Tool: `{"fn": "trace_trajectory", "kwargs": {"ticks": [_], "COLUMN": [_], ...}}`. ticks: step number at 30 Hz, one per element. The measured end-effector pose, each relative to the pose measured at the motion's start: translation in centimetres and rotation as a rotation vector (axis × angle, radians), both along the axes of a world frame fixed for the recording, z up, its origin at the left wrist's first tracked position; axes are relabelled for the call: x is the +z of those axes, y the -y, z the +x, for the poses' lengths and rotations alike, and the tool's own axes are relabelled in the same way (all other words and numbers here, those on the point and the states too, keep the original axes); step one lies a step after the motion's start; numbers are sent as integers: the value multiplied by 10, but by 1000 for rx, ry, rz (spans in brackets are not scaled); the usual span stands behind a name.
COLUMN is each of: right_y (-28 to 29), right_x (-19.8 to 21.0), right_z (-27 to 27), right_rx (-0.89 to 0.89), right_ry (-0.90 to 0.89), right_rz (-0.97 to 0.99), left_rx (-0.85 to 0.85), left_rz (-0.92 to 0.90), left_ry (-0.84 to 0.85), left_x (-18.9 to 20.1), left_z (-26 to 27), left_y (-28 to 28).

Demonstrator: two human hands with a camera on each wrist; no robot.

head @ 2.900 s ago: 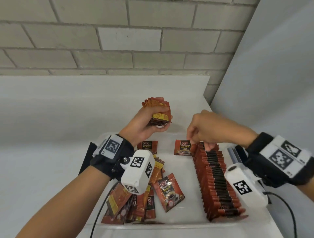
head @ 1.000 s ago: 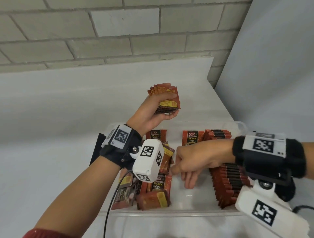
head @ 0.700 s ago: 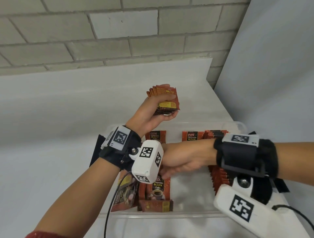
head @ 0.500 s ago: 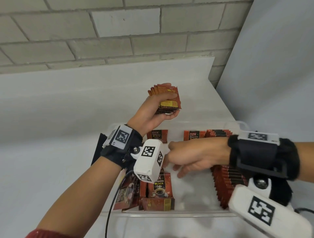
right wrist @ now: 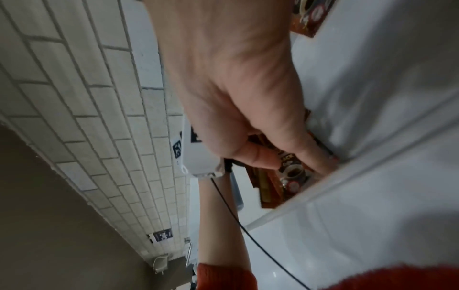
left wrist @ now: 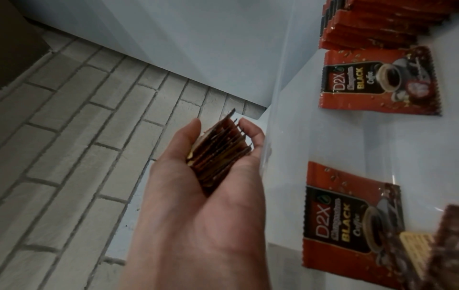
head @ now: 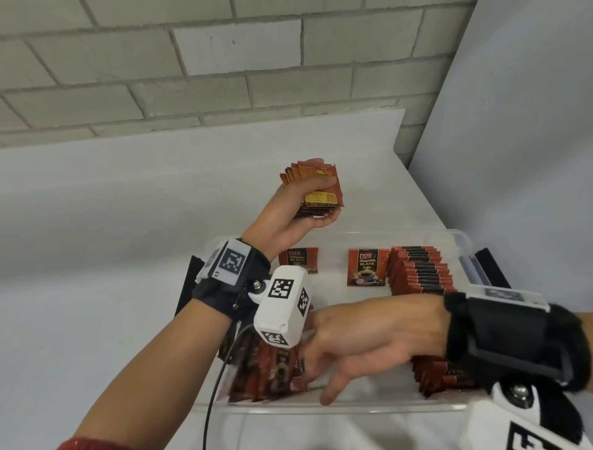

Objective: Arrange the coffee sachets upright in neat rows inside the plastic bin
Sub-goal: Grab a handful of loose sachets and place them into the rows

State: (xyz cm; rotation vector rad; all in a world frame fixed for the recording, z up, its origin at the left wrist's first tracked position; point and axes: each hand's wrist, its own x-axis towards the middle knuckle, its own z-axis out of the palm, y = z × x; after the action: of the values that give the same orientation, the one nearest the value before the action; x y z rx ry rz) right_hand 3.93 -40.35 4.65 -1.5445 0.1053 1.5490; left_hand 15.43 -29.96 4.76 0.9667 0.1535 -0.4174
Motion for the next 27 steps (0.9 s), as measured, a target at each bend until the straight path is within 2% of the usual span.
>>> {"fn": "trace_trajectory", "kwargs": {"ticks": [4, 7, 12, 15, 20, 27], "right_y": [28, 45, 68, 75, 79, 92], "right_x": [23, 40, 55, 57, 48, 61], "right_z": [9, 16, 47, 60, 69, 68], "right_rx": [-43, -98, -500, -651, -682, -750], "right_ry": [61, 147, 421, 587, 756, 1000], "right_rz": [-55, -28, 20, 29, 55, 236], "left_rx": [-2, -44, -121, -183, -224, -253], "left_rz": [-104, -137, -43, -39, -46, -72], "left_ry": [28, 61, 192, 238, 253, 105], "left_x": [2, 3, 4, 6, 5, 9], "left_z": [0, -2, -5, -9, -11, -10], "left_y": [0, 2, 3, 3, 6, 5]}}
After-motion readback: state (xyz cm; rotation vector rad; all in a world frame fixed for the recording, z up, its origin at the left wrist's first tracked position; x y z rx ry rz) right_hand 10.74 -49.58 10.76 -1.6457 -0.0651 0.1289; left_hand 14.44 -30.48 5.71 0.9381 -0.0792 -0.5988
